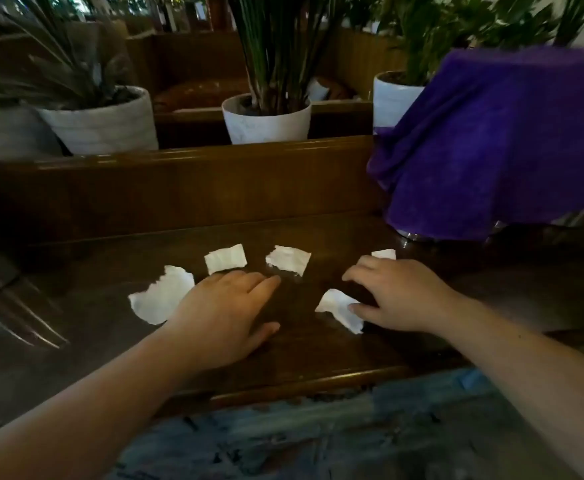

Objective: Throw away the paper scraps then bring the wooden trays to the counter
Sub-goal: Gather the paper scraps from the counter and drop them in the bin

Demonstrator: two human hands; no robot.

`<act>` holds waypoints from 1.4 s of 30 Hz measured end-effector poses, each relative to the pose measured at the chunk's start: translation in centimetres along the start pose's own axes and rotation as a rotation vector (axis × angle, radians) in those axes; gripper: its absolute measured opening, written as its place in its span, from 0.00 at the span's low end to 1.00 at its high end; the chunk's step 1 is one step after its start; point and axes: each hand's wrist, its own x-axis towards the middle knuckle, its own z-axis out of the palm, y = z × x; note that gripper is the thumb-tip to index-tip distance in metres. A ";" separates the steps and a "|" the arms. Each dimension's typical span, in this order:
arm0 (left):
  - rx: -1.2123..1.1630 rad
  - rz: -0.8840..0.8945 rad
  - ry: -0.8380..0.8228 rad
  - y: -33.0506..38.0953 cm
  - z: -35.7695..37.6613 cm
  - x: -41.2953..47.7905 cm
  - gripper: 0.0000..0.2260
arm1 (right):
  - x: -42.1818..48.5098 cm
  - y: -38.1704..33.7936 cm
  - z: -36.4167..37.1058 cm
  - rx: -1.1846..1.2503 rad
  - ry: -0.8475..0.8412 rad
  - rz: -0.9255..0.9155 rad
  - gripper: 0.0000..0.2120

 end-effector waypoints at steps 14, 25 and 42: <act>0.004 -0.006 0.077 0.2 1.6 7.8 0.27 | 2.5 -0.3 2.9 0.105 -0.015 -0.028 0.11; -0.027 -0.152 -0.087 -0.1 4.4 12.9 0.28 | 0.3 3.6 1.7 0.110 0.040 0.084 0.08; 0.039 0.189 0.222 1.8 4.1 10.8 0.12 | 4.2 9.8 1.9 0.103 -0.069 0.287 0.15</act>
